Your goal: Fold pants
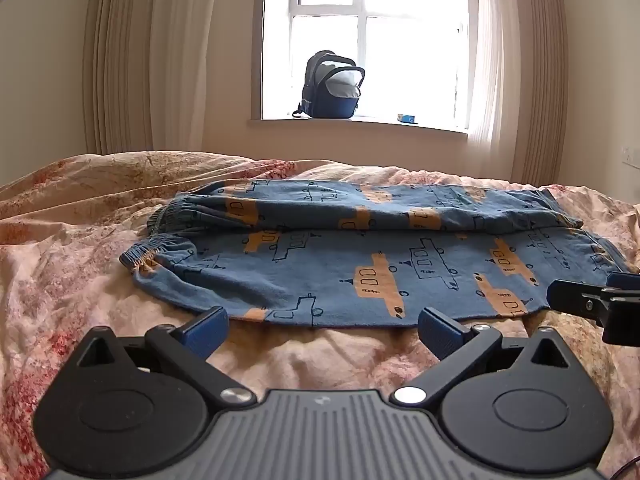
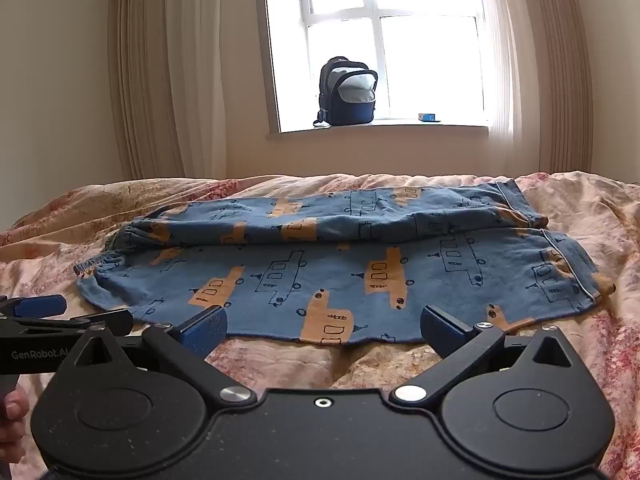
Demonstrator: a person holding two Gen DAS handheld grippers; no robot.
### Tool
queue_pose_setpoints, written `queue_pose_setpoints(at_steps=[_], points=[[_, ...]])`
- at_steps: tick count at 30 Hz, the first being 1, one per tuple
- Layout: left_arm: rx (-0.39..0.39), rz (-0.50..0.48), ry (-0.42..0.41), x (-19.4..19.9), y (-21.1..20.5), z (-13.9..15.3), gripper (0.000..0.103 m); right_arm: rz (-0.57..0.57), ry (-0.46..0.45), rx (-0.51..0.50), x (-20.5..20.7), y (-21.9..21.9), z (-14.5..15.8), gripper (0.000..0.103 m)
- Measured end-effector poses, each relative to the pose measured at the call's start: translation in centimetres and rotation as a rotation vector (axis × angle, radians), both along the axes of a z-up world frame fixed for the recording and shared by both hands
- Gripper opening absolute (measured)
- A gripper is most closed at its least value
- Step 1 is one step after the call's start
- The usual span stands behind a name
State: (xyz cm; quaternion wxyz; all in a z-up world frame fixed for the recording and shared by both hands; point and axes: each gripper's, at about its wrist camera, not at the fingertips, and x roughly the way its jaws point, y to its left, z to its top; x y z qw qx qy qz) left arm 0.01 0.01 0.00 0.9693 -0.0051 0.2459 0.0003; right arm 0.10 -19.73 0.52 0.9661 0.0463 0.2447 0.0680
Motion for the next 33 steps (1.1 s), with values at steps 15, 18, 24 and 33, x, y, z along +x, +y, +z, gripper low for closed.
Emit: queue_pose_setpoints(at_steps=[15, 18, 24, 33], points=[[0.001, 0.001, -0.001, -0.01, 0.00, 0.00, 0.103, -0.002, 0.004, 0.004, 0.12, -0.12, -0.07, 0.103], [0.002, 0.001, -0.001, -0.02, -0.02, 0.00, 0.103, -0.001, 0.005, 0.003, 0.06, -0.12, -0.06, 0.103], [0.001, 0.001, -0.001, -0.03, -0.01, -0.01, 0.103, -0.001, 0.005, 0.003, 0.08, -0.12, -0.07, 0.103], [0.004, -0.003, 0.000, -0.32, -0.33, -0.05, 0.103, -0.001, 0.007, 0.004, 0.17, -0.16, -0.17, 0.103]])
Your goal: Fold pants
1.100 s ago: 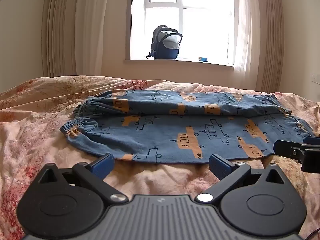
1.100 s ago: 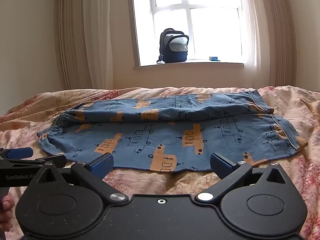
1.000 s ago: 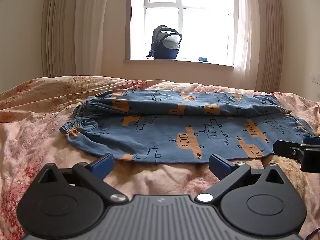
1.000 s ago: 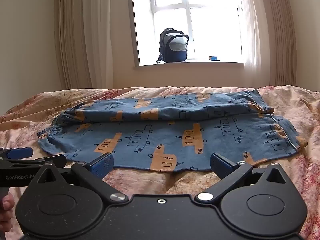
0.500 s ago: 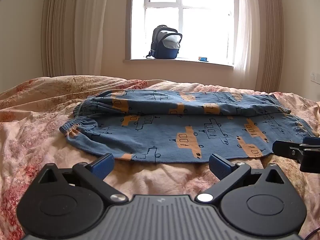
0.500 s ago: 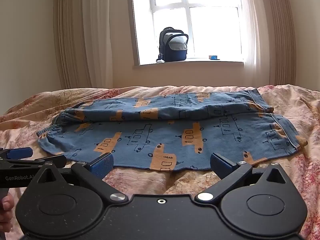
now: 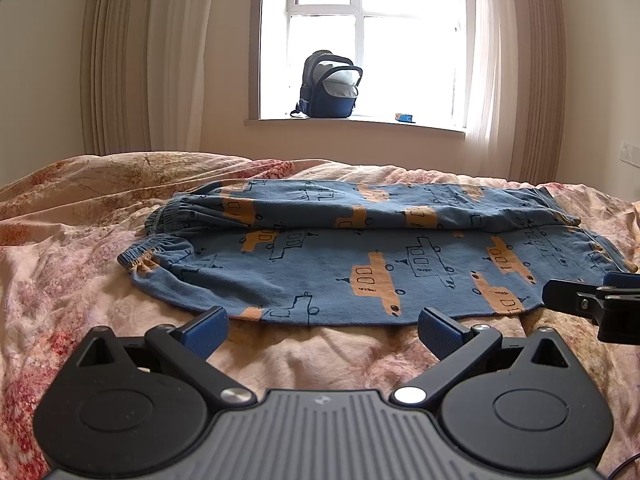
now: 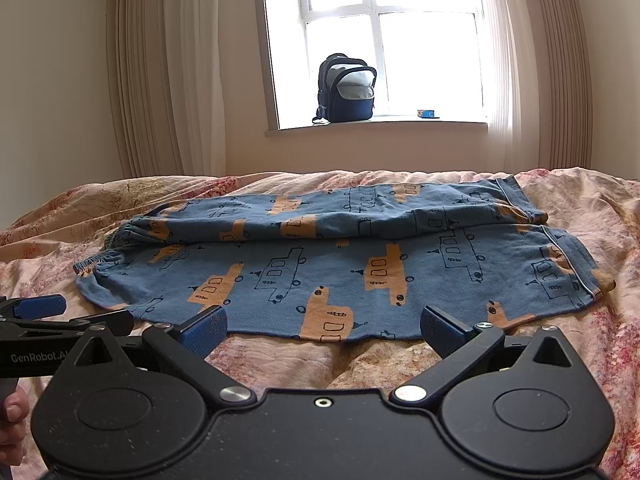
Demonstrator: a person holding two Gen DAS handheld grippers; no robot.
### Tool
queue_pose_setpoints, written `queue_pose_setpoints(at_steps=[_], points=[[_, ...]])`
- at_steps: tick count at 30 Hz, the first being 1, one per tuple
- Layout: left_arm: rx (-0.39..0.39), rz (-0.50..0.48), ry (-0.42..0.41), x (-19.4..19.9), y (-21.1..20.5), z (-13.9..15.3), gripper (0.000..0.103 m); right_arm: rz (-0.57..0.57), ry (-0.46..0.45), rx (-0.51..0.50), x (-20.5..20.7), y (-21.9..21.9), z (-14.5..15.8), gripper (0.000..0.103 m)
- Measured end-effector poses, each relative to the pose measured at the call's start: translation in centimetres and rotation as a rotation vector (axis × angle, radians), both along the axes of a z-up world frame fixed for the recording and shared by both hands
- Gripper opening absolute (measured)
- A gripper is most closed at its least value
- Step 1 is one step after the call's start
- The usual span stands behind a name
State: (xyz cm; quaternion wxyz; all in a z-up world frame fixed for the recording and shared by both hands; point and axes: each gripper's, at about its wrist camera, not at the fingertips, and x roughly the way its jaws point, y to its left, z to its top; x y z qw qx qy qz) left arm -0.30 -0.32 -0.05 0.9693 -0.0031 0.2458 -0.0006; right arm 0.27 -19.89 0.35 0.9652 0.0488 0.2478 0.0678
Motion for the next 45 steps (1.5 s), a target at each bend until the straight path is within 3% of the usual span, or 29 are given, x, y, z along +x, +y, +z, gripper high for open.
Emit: queue_pose_setpoints(at_steps=[45], points=[[0.001, -0.001, 0.000, 0.08, -0.08, 0.09, 0.103, 0.001, 0.007, 0.005, -0.06, 0.28, 0.01, 0.103]])
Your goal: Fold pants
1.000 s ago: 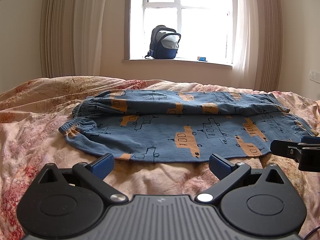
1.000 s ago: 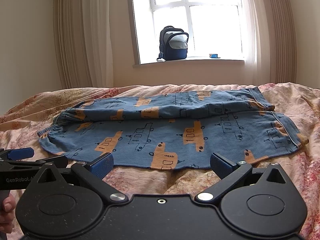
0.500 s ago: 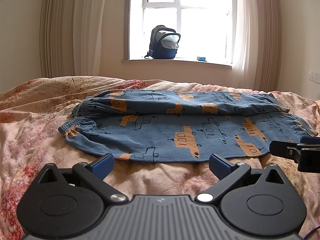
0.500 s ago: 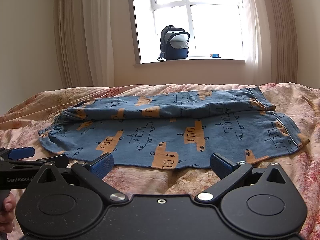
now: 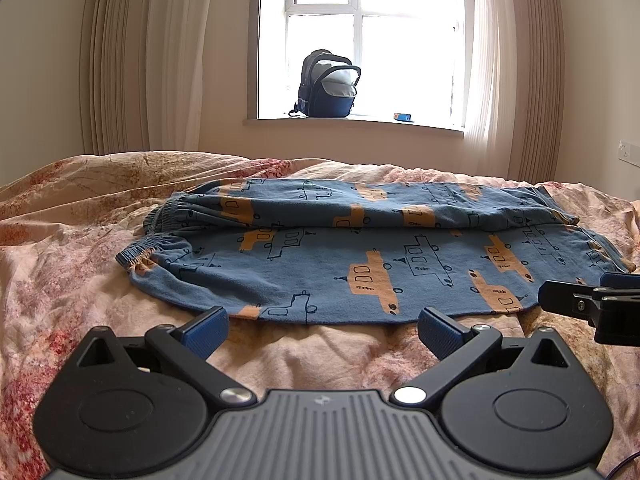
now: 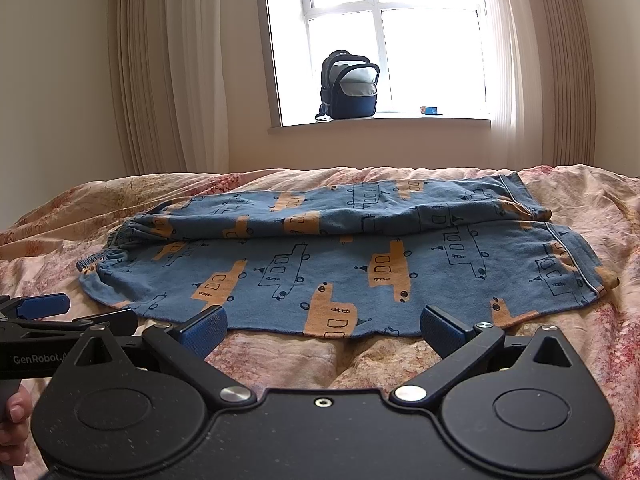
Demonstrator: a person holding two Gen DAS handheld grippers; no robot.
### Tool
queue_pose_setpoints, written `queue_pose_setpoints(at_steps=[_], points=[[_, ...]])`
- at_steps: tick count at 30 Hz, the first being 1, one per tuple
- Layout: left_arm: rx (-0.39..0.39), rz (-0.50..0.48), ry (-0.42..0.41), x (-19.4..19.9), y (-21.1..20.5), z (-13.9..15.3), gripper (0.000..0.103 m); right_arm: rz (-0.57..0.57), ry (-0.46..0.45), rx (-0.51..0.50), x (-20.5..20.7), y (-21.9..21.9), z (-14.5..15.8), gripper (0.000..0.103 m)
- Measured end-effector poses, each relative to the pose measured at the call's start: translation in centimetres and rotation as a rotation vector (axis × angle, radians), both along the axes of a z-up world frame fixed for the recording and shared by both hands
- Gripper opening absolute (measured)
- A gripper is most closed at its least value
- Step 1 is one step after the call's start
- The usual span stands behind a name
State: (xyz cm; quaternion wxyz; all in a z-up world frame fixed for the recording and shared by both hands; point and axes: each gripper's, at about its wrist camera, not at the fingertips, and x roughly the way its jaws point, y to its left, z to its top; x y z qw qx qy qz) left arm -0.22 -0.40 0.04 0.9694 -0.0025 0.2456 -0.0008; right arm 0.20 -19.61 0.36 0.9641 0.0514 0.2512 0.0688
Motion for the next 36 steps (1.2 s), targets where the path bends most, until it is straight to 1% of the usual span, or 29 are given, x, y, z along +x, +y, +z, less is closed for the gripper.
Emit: queue_pose_setpoints(at_steps=[5, 15, 18, 20, 23, 26, 29, 31, 32, 33, 35, 36], points=[[-0.001, 0.001, 0.006, 0.1, 0.0, -0.2, 0.103, 0.000, 0.002, 0.001, 0.0, 0.0, -0.1, 0.103], [-0.027, 0.028, 0.098, 1.4, 0.6, -1.1, 0.103, -0.009, 0.063, -0.019, 0.4, 0.2, -0.5, 0.103], [-0.019, 0.035, 0.134, 2.7, 1.0, -0.8, 0.103, -0.012, 0.083, -0.027, 1.3, 0.0, -0.2, 0.103], [-0.029, 0.040, 0.150, 4.1, 1.7, 0.2, 0.103, 0.003, 0.093, -0.013, 2.4, -0.4, 0.5, 0.103], [-0.050, 0.059, 0.141, 6.9, 3.2, 2.7, 0.103, 0.046, 0.073, 0.014, 4.6, -1.4, 2.2, 0.103], [-0.047, 0.071, 0.148, 11.0, 5.1, 5.8, 0.103, 0.116, 0.049, -0.033, 7.6, -1.9, 4.1, 0.103], [-0.042, 0.056, 0.184, 15.7, 7.0, 9.3, 0.103, 0.214, 0.062, -0.057, 11.6, -2.3, 5.5, 0.103], [-0.045, 0.035, 0.207, 18.8, 7.7, 10.7, 0.103, 0.273, 0.085, -0.060, 14.7, -2.5, 5.9, 0.103], [-0.048, 0.014, 0.222, 20.3, 7.9, 10.9, 0.103, 0.297, 0.094, -0.065, 16.4, -2.8, 6.0, 0.103], [-0.068, -0.017, 0.252, 21.9, 8.2, 10.8, 0.103, 0.315, 0.102, -0.073, 17.9, -3.1, 6.0, 0.103], [-0.130, -0.061, 0.329, 25.1, 9.1, 9.5, 0.103, 0.347, 0.127, -0.089, 21.2, -3.6, 5.8, 0.103], [-0.161, -0.060, 0.353, 26.6, 9.5, 8.7, 0.103, 0.360, 0.142, -0.093, 22.9, -3.8, 5.7, 0.103]])
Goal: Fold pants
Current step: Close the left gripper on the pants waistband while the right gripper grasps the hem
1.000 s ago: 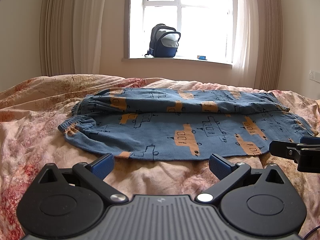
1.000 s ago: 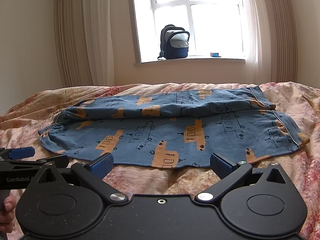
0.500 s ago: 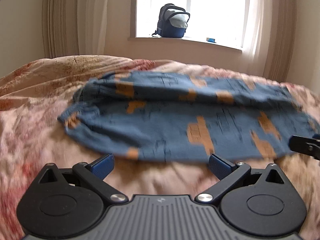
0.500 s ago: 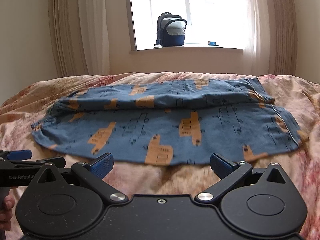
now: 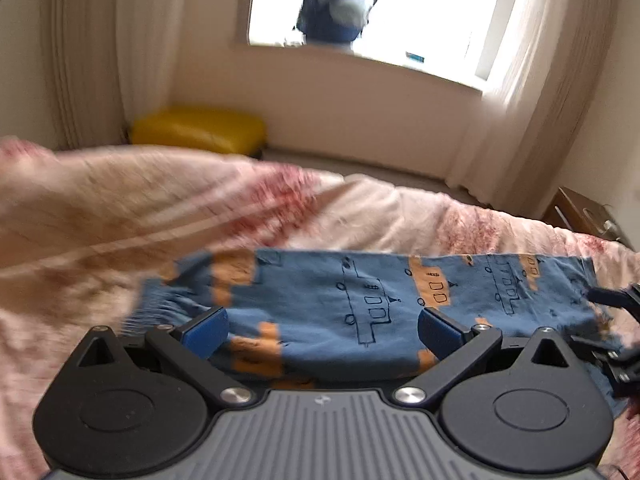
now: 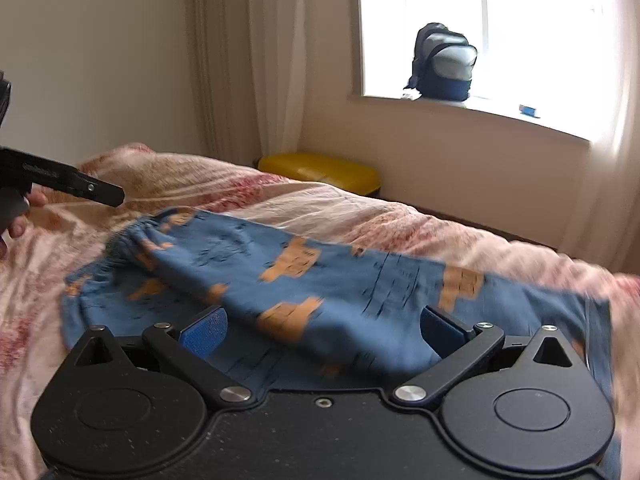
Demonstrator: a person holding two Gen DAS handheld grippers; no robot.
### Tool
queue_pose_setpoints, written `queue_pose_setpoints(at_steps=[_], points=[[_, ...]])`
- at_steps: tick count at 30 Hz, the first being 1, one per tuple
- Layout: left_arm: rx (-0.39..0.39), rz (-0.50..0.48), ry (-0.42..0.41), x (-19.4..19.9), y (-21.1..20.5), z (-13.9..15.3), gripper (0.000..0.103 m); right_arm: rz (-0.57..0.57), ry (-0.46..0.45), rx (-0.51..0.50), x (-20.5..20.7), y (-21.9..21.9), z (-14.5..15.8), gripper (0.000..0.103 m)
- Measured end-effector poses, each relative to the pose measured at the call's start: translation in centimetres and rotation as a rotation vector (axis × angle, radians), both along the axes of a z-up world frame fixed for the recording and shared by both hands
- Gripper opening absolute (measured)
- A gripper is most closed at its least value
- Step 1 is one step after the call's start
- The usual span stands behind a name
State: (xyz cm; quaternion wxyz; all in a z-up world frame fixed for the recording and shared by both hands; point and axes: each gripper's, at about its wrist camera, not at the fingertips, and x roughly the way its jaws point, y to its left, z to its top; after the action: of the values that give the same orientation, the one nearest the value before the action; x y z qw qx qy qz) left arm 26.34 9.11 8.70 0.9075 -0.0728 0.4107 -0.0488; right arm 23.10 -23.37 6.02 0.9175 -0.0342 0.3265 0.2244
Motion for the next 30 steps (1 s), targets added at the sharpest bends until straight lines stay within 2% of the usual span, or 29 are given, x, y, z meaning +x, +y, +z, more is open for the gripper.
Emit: queue_pose_setpoints(at_steps=[2, 3, 5, 8, 10, 12, 15, 16, 18, 20, 22, 25, 26, 27, 30], points=[[-0.003, 0.040, 0.008, 2.0, 0.5, -1.6, 0.103, 0.031, 0.035, 0.003, 3.5, -0.3, -0.4, 0.103], [0.024, 0.046, -0.010, 2.9, 0.8, -2.1, 0.103, 0.049, 0.051, 0.011, 5.2, -0.4, -0.6, 0.103], [0.145, 0.015, -0.082, 4.3, 0.6, -2.4, 0.103, 0.067, 0.062, 0.022, 8.3, -0.3, -1.1, 0.103], [0.344, -0.112, -0.197, 6.2, 0.0, -2.4, 0.103, 0.144, 0.065, 0.005, 12.4, 0.7, -1.9, 0.103], [0.419, -0.228, -0.240, 7.0, 0.0, -2.7, 0.103, 0.234, 0.079, -0.029, 14.8, 1.8, -2.6, 0.103], [0.443, -0.358, -0.226, 7.7, 0.2, -3.3, 0.103, 0.322, 0.096, -0.065, 16.3, 2.8, -3.1, 0.102], [0.433, -0.462, -0.148, 8.9, 1.0, -4.9, 0.103, 0.415, 0.117, -0.101, 17.6, 3.8, -4.2, 0.102], [0.424, -0.460, -0.126, 9.2, 1.3, -5.6, 0.103, 0.437, 0.138, -0.103, 18.1, 4.0, -4.6, 0.101], [0.394, -0.439, -0.076, 10.3, 2.4, -6.8, 0.102, 0.456, 0.165, -0.111, 18.8, 4.0, -5.4, 0.093], [0.356, -0.428, -0.034, 11.1, 3.5, -7.3, 0.092, 0.456, 0.168, -0.116, 19.2, 3.9, -5.9, 0.087], [0.307, -0.433, -0.001, 11.3, 4.7, -7.5, 0.087, 0.452, 0.170, -0.100, 19.5, 3.4, -6.2, 0.082], [0.224, -0.460, 0.053, 11.5, 6.4, -7.3, 0.073, 0.445, 0.173, -0.077, 19.7, 2.4, -6.3, 0.067], [0.204, -0.470, 0.072, 11.5, 6.8, -7.3, 0.066, 0.447, 0.172, -0.075, 19.8, 2.2, -6.3, 0.059], [0.190, -0.474, 0.086, 11.7, 7.1, -7.4, 0.062, 0.452, 0.173, -0.075, 19.8, 1.9, -6.2, 0.052], [0.180, -0.483, 0.118, 11.8, 7.6, -7.5, 0.056, 0.483, 0.181, -0.092, 19.5, 1.7, -6.1, 0.044]])
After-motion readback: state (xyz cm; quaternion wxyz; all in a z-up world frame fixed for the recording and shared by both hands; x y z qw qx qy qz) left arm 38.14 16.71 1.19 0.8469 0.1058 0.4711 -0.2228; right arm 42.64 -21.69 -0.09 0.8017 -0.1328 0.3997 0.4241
